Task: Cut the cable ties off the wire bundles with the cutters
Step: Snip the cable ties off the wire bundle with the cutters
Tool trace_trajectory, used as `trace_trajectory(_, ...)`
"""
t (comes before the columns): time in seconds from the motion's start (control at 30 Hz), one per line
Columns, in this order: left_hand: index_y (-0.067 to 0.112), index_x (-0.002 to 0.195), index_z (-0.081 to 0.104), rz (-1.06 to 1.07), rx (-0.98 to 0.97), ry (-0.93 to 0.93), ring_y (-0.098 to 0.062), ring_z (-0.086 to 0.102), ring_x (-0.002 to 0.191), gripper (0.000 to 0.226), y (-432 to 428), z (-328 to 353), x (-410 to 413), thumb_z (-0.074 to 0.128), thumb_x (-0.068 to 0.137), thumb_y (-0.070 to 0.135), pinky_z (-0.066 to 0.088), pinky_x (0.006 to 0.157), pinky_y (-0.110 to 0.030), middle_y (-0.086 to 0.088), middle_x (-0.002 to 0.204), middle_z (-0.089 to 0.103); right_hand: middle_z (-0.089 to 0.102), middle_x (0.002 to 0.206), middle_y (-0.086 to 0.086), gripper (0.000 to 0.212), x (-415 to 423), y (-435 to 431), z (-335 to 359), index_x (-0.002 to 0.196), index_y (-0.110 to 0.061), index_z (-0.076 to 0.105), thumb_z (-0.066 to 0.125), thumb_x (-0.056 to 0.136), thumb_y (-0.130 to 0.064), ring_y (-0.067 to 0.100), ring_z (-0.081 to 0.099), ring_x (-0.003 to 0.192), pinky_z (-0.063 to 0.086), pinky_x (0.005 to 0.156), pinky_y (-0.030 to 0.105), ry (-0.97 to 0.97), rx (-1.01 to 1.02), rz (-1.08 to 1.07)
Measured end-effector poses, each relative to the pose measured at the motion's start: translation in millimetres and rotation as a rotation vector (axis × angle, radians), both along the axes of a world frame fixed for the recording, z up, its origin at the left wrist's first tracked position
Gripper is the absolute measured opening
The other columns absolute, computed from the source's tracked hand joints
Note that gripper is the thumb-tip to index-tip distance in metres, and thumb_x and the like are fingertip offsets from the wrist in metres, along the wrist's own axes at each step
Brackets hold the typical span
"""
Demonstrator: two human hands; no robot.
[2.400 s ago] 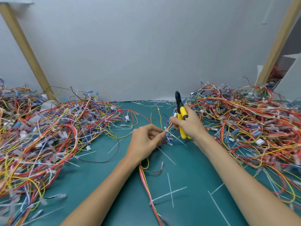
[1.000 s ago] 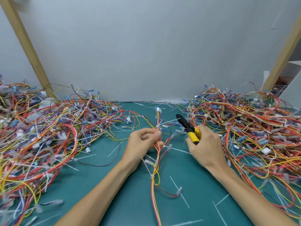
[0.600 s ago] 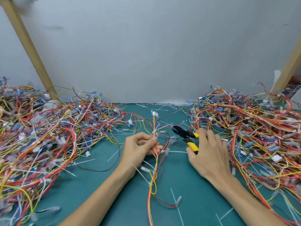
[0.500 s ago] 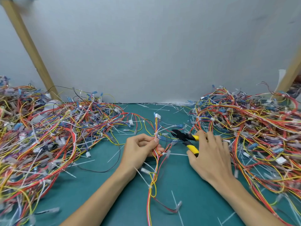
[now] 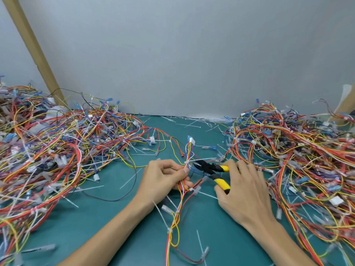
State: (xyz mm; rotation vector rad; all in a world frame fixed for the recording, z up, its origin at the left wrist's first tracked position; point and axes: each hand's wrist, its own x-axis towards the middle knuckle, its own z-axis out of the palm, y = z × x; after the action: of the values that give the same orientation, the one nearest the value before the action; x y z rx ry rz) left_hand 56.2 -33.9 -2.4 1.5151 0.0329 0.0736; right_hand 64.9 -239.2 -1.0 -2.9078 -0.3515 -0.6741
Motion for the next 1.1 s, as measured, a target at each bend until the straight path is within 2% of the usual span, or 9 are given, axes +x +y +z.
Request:
trace_trajectory(0.27,-0.001,0.074,0.068,-0.023,0.003,-0.003,-0.029,0.071,0.06,0.011,-2.4,3.5,-4.6,0.07,0.085,0.0,0.055,0.052,-0.026,-0.02,0.066,0.069,0.056,0.098,0.0,0.054,-3.4,-0.2,4.2,0.119,-0.019,0.055,0.044,0.076,-0.049,0.026,0.049,0.092,0.04,0.079,0.039,0.08,-0.009,0.011)
trace_trajectory(0.4,-0.004,0.076,0.067,-0.039,0.028,-0.014,-0.027,0.071,0.059,0.011,-5.0,5.1,-5.7,0.069,0.085,0.001,0.055,0.053,-0.027,-0.019,0.065,0.069,0.055,0.101,0.0,0.058,-3.2,0.1,5.2,0.125,-0.018,0.053,0.046,0.077,-0.05,0.025,0.048,0.095,0.039,0.082,0.037,0.104,-0.028,0.021)
trace_trajectory(0.53,-0.009,0.08,0.065,-0.074,0.052,-0.02,-0.029,0.071,0.058,0.012,-7.4,3.8,-7.2,0.068,0.087,0.0,0.055,0.053,-0.028,-0.019,0.065,0.069,0.057,0.103,0.001,0.057,-4.4,2.8,3.5,0.123,-0.017,0.054,0.057,0.078,-0.052,0.026,0.05,0.097,0.04,0.084,0.038,0.106,-0.031,0.032)
trace_trajectory(0.63,-0.012,0.082,0.064,-0.089,0.054,-0.029,-0.03,0.07,0.058,0.012,-8.5,3.1,-8.1,0.068,0.087,-0.001,0.056,0.054,-0.028,-0.018,0.065,0.069,0.058,0.105,-0.001,0.057,-4.8,3.5,3.7,0.124,-0.02,0.052,0.056,0.079,-0.055,0.025,0.05,0.098,0.039,0.087,0.038,0.116,-0.046,0.036)
trace_trajectory(1.1,-0.008,0.082,0.065,-0.098,0.07,-0.05,-0.028,0.072,0.061,0.01,-7.6,2.7,-8.3,0.069,0.086,0.001,0.056,0.056,-0.027,-0.017,0.066,0.07,0.058,0.098,0.001,0.057,-5.2,3.0,2.4,0.119,-0.015,0.056,0.064,0.077,-0.053,0.027,0.052,0.092,0.04,0.081,0.039,0.031,-0.036,0.008)
